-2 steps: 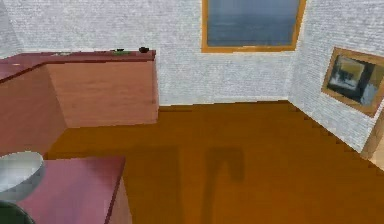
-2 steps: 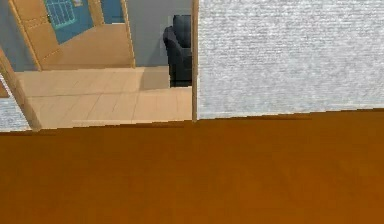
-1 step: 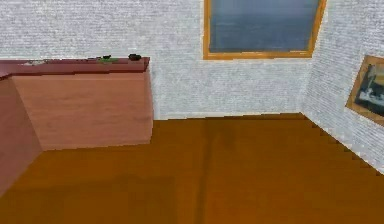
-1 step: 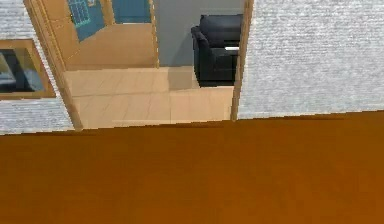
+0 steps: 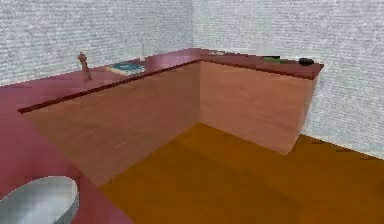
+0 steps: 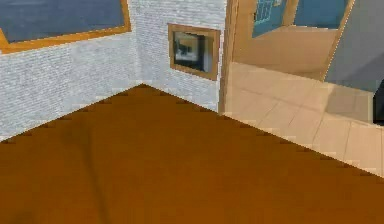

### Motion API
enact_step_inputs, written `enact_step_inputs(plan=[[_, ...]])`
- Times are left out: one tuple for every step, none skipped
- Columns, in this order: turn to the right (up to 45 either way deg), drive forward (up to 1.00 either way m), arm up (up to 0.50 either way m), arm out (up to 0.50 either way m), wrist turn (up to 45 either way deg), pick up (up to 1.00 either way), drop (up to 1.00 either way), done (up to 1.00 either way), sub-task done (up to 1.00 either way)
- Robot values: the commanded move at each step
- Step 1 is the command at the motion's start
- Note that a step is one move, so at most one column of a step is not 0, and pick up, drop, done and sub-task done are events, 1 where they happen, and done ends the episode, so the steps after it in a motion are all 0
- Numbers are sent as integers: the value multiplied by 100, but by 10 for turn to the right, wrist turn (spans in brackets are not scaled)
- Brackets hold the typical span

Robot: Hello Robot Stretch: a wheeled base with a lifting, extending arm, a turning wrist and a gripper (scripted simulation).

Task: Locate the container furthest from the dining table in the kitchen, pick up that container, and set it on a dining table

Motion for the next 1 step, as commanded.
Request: enact_step_inputs(plan=[[-450, 0, 0, 0, 0, 0, 0, 0, 0]])
